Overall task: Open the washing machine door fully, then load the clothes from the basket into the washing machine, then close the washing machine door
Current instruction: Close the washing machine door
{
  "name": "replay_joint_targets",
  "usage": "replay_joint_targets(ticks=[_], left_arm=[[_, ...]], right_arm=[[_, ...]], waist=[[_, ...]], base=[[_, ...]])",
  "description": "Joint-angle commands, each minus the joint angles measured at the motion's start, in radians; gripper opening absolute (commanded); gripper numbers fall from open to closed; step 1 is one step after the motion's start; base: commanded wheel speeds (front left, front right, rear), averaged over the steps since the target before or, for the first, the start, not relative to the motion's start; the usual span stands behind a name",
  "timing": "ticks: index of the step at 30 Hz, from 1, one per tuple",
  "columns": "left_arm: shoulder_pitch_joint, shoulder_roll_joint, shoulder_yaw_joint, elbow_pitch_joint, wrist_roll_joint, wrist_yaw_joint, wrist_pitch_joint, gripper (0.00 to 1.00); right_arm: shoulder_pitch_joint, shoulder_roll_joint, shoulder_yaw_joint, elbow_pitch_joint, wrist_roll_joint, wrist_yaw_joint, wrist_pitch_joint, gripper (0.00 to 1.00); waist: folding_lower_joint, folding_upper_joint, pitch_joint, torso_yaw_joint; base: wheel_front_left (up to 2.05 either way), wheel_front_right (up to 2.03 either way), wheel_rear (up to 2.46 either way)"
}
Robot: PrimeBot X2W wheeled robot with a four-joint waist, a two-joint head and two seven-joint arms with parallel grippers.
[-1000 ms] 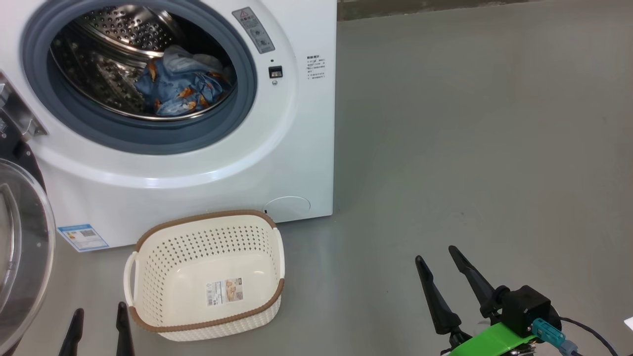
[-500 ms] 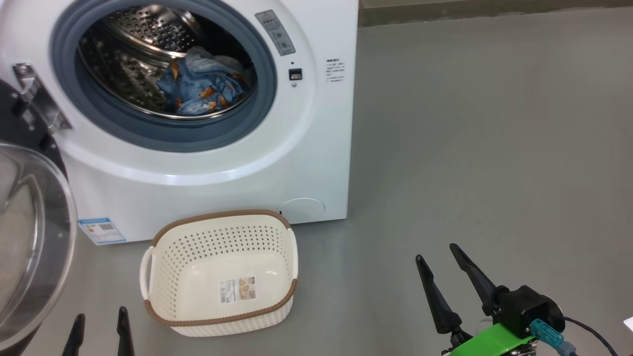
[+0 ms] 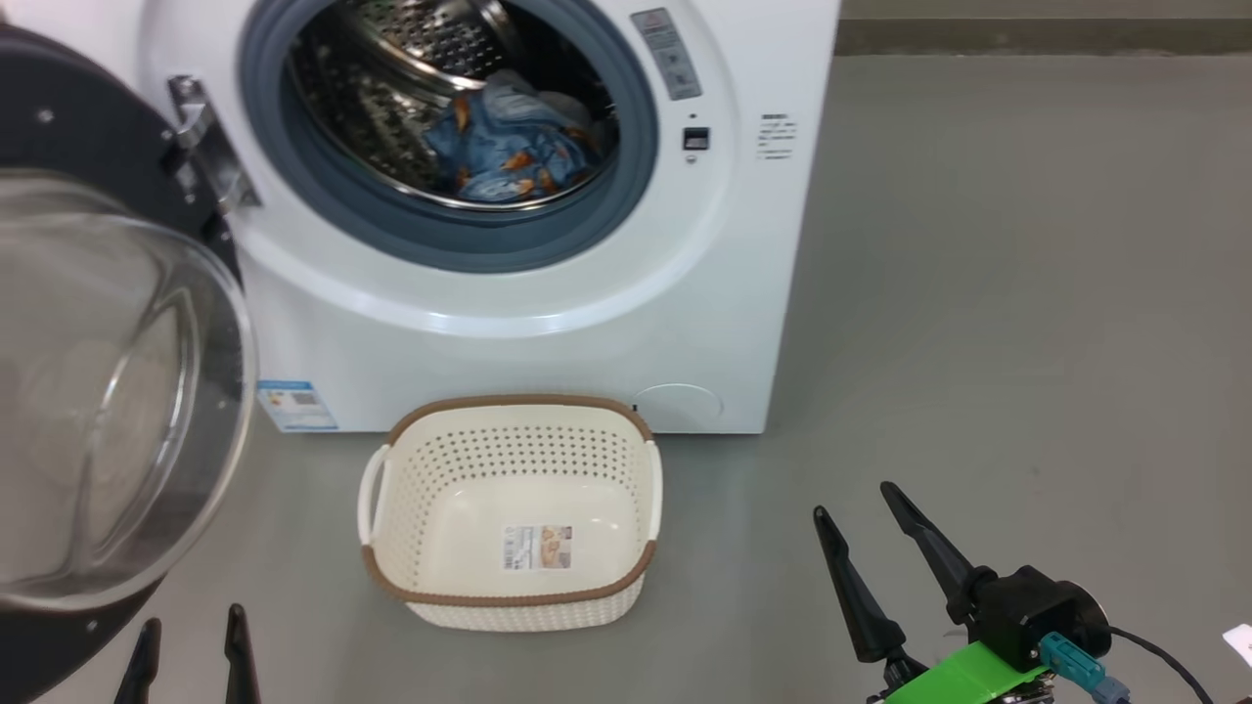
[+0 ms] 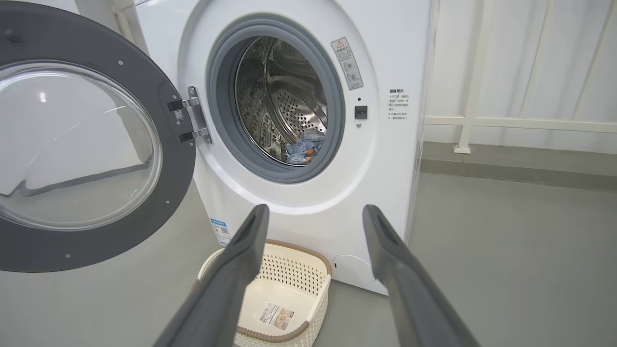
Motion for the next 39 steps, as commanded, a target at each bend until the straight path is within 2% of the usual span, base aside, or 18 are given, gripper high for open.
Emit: replay_joint_targets(ticks=[1,27,39], left_arm=[[-0.036,0.006,0.038,-0.029,-0.005,-0.004,-0.004,1.00],[-0.054,0.006,0.035,0.003,-0.040,0.039,-0.004,1.00],[-0.047,0.006,0.022,0.017,-0.056,0.061,-0.004,1.00]], right_arm=[[-0.018,0.001,0.030,-0.030,-0.013,0.002,-0.005,1.00],[-0.055,0.001,0.042,-0.001,-0.019,0.002,-0.005,1.00],[-0.060,0.001,0.050,0.010,-0.022,0.002,-0.005,1.00]], waist=[[0.0000,0.0000,0.010,0.049],[0.0000,0.0000,0.024,0.300],[0.0000,0.0000,0.019,0.371]], base=[[0.00,0.00,0.00],[0.00,0.00,0.00],[0.00,0.00,0.00]])
